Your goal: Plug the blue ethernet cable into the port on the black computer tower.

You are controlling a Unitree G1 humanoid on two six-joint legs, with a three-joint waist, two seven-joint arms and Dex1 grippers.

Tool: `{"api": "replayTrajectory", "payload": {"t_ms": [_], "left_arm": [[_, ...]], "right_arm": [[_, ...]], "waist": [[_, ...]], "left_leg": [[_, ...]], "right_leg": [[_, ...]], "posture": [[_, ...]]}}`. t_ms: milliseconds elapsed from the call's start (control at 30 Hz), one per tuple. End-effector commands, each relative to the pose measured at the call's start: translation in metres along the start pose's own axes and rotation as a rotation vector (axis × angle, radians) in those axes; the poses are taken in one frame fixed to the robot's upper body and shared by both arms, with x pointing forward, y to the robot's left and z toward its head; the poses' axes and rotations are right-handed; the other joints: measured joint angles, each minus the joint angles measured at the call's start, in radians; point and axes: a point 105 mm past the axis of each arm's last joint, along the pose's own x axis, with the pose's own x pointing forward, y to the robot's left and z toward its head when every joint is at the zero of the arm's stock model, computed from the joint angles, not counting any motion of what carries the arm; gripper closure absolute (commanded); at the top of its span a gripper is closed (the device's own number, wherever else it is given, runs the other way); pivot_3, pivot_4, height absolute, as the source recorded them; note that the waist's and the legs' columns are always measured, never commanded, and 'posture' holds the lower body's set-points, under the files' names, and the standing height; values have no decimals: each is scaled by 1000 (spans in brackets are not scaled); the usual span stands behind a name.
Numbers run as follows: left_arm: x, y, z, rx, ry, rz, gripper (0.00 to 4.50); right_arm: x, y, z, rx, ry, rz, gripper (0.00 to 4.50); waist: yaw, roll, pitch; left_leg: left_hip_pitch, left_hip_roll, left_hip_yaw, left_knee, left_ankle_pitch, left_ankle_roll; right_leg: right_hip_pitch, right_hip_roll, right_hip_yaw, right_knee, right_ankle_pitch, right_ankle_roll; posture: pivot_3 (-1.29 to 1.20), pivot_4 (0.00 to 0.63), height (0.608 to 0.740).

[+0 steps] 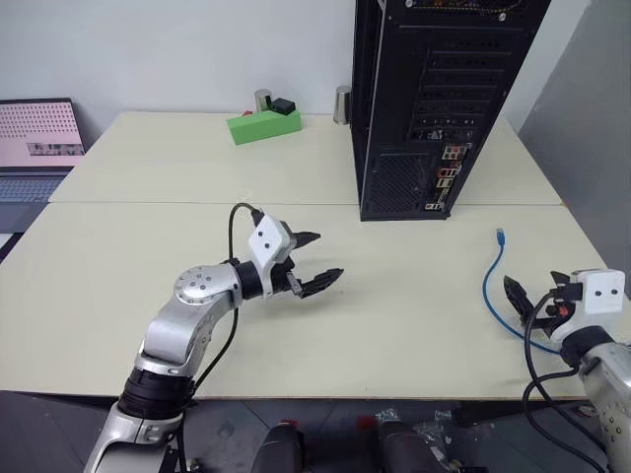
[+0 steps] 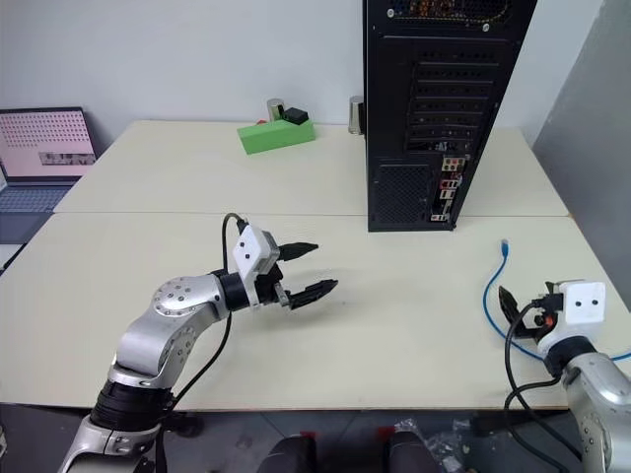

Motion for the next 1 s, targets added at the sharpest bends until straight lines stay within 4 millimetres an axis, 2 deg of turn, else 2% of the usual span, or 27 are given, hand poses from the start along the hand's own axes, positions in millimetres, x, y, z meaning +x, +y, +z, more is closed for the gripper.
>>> {"api": "replayTrajectory", "payload": {"t_ms": [33, 267, 433, 633, 833, 1000], "left_arm": [[-10, 1, 4, 19, -3, 42, 0], [-7, -4, 13, 63, -33, 6, 0], [-2, -12, 22, 38, -86, -61, 0], [7, -16, 28, 60, -98, -101, 0], [13, -32, 35, 38, -129, -204, 0], [15, -35, 36, 36, -136, -210, 0]], "right_arm": [[4, -5, 4, -19, -16, -29, 9], [14, -6, -1, -1, 8, -56, 9], [28, -8, 0, 5, 16, -114, 9], [62, -9, -1, 14, 19, -169, 9], [97, -12, -3, 48, 23, -228, 9], [115, -12, -14, 71, 74, -239, 9]], "waist": [[1, 0, 0], [2, 0, 0], [1, 0, 0], [0, 0, 0], [0, 0, 0], [0, 0, 0]], "left_leg": [[0, 0, 0, 0, 0, 0], [0, 0, 0, 0, 0, 0], [0, 0, 0, 0, 0, 0], [0, 0, 0, 0, 0, 0], [0, 0, 0, 0, 0, 0], [0, 0, 0, 0, 0, 0]], "right_leg": [[0, 0, 0, 0, 0, 0], [0, 0, 0, 0, 0, 0], [0, 0, 0, 0, 0, 0], [0, 0, 0, 0, 0, 0], [-1, 0, 0, 0, 0, -1], [0, 0, 0, 0, 0, -1]], "posture": [[0, 150, 740], [0, 150, 740], [0, 150, 740], [0, 150, 740], [0, 150, 740], [0, 150, 740]]}}
